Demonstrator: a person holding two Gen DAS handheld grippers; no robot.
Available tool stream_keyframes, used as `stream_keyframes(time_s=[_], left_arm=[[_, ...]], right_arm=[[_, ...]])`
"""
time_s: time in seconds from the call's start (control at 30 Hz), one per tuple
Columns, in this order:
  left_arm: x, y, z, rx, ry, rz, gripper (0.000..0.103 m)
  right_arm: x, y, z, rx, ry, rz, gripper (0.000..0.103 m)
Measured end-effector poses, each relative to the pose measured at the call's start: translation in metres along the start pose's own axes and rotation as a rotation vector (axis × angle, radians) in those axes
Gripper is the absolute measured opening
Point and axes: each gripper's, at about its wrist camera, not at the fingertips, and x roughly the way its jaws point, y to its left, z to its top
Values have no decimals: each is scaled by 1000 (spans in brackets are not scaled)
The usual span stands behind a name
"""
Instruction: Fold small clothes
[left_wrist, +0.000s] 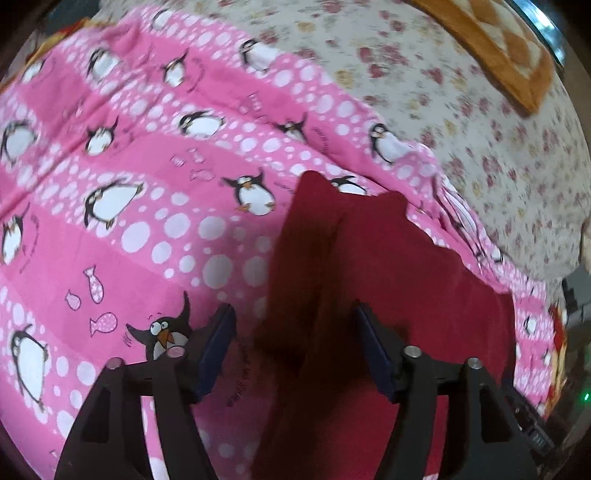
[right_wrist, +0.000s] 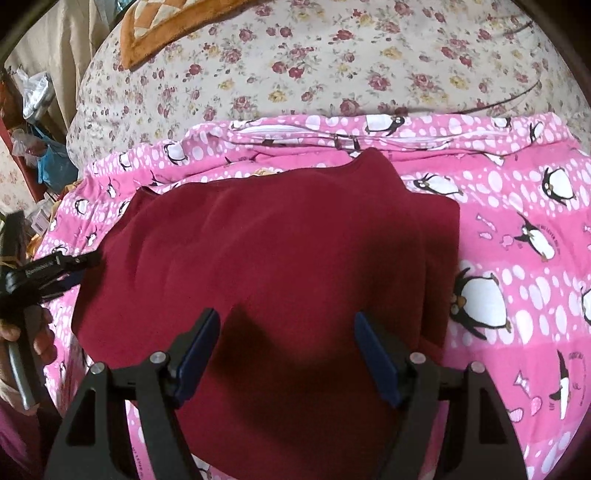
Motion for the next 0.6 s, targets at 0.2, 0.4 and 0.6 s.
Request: stream_keyframes(time_s=[0.2, 0.4, 0.6], left_arm=[[13, -15, -2, 54, 0, 25, 56], [22, -12, 3, 27, 1, -6, 64], [26, -15, 5, 53, 25, -43, 55]], right_arm=[[1, -5, 1, 31, 6, 22, 79], [0, -4, 0, 21, 6, 15, 79], [1, -7, 0, 56, 4, 44, 84]])
